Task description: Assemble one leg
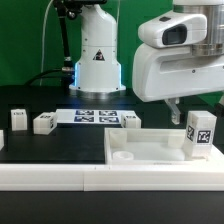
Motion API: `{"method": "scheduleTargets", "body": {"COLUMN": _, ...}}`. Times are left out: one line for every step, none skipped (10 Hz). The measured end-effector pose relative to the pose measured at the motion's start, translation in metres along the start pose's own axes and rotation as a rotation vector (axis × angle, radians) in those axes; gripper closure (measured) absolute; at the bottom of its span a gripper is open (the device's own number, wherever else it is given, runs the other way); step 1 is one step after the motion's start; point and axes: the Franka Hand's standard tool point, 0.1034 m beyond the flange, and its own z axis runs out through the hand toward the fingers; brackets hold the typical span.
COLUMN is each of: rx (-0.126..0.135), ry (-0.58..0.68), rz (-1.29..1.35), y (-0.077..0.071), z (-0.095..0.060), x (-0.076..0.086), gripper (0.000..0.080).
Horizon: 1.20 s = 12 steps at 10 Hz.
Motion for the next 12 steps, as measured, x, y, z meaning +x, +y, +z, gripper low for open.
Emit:
{"method": "scheduleTargets", "body": {"rx": 0.000, "ry": 0.000, "rz": 0.000, "y": 0.0001, "z": 0.0002, "x": -0.0001, "gripper": 0.0460}}
{"method": "scheduleTargets", "body": {"rx": 0.000, "ry": 0.001, "rz": 0.001, "y": 0.0004, "z": -0.0004, "x": 0.0003, "gripper": 0.0502}}
{"method": "scheduleTargets", "body": {"rx": 0.000, "ry": 0.001, "rz": 0.016, "y": 0.0005, "z": -0.0004, "x": 0.0003, "gripper": 0.0502}}
{"method": "scheduleTargets", "body": {"rx": 0.000, "ry": 0.001, "rz": 0.030, "y": 0.0005, "z": -0.0005, "x": 0.0004, "gripper": 0.0502}}
{"method": "scheduleTargets", "body": {"rx": 0.000, "ry": 0.001, "rz": 0.030, "y": 0.0005, "z": -0.0005, "x": 0.0004, "gripper": 0.0502}}
{"method": "scheduleTargets", "body": {"rx": 0.004, "ry": 0.008, "rz": 0.134, "y": -0.0010, "z": -0.0004, "x": 0.0001, "gripper": 0.0502}}
{"method": "scheduleTargets", "body": {"rx": 0.006, "ry": 0.032, "rz": 0.265, "y": -0.0028, "z": 0.0009, "x": -0.0013, "gripper": 0.0502}}
{"method": "scheduleTargets", "body": {"rx": 0.010, "ry": 0.049, "rz": 0.370, "y": -0.0049, "z": 0.0017, "x": -0.0025, "gripper": 0.0502}}
{"method": "scheduleTargets", "body": {"rx": 0.018, "ry": 0.061, "rz": 0.477, "y": -0.0060, "z": 0.0018, "x": -0.0015, "gripper": 0.0502}}
{"method": "scheduleTargets", "body": {"rx": 0.030, "ry": 0.069, "rz": 0.577, "y": -0.0064, "z": 0.0016, "x": 0.0000, "gripper": 0.0502}}
{"method": "scheduleTargets", "body": {"rx": 0.042, "ry": 0.082, "rz": 0.673, "y": -0.0069, "z": 0.0016, "x": 0.0021, "gripper": 0.0502}}
{"method": "scheduleTargets", "body": {"rx": 0.054, "ry": 0.099, "rz": 0.790, "y": -0.0075, "z": 0.0015, "x": 0.0044, "gripper": 0.0502}}
